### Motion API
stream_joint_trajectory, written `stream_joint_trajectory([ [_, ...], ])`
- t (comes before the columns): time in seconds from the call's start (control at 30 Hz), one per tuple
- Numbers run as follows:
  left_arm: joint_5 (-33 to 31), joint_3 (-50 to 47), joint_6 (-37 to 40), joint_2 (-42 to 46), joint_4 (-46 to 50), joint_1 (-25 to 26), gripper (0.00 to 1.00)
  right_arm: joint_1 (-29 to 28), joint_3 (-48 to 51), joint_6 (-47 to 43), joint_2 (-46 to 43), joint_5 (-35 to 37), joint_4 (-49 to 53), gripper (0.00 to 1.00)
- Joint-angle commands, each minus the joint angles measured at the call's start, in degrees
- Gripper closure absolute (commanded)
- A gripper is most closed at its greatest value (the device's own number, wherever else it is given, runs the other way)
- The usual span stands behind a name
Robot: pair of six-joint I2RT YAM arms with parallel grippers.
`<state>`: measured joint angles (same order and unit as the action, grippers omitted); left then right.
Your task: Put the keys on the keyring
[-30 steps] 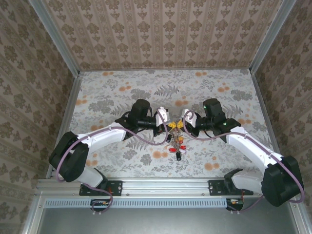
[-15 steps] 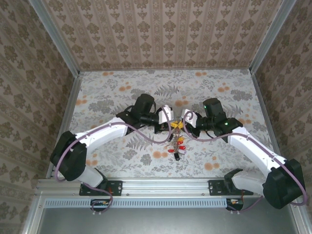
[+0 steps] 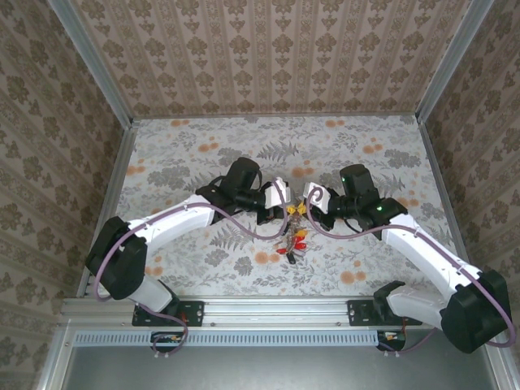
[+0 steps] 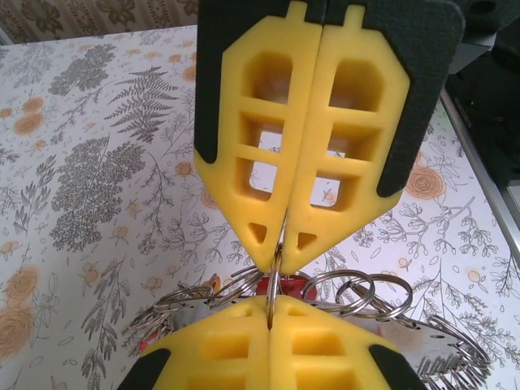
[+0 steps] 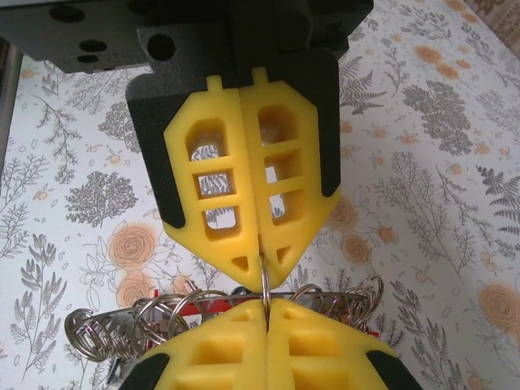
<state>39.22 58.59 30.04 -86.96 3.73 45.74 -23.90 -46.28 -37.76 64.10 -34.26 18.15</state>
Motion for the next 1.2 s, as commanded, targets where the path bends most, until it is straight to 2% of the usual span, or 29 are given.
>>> stream_joint_trajectory([
  [0.0,0.5,2.0,-0.6,-0.5,-2.5,0.1,1.0,-0.7,-1.6,-0.5,-2.4,-2.6,-0.8,1.0],
  [0.17,4.5,-1.7,-5.5,0.8,-11.7,-0.6,1.0,2.1,1.0,5.0,-2.9,-5.1,-4.8,0.89],
  [0.27,6.9,-3.1,-8.0,1.3,-16.0,-0.9,1.0,4.7,-0.2,5.0,-0.6,-11.2,-2.2,0.86],
  [0.5,9.5,-4.3,-10.1,1.7,-19.7,-1.3,1.0,5.7,0.1,3.9,1.5,-12.5,-2.4,0.84],
  [0.6,9.8,-5.1,-11.7,1.8,-22.0,-1.5,1.0,5.9,0.4,3.8,1.6,-12.4,-2.9,0.86],
  [0.77,10.3,-6.6,-14.0,1.8,-25.5,-2.2,1.0,5.9,0.5,3.8,1.3,-11.4,-3.4,0.97],
  [0.83,9.1,-6.3,-13.7,1.7,-24.1,-2.2,1.0,5.9,0.0,3.8,0.9,-10.6,-2.9,1.0],
  [0.9,7.8,-4.9,-10.8,1.8,-18.9,-1.9,0.9,5.6,-0.7,3.3,0.2,-9.0,-1.9,1.0],
  [1.0,3.9,-2.8,-6.5,1.8,-12.1,-1.1,0.82,4.6,-1.9,1.9,-0.5,-6.5,0.3,1.0],
  [1.17,0.2,0.3,-2.0,0.8,-4.7,-0.3,0.79,2.6,-4.3,-0.1,-0.2,-2.2,4.2,1.0],
])
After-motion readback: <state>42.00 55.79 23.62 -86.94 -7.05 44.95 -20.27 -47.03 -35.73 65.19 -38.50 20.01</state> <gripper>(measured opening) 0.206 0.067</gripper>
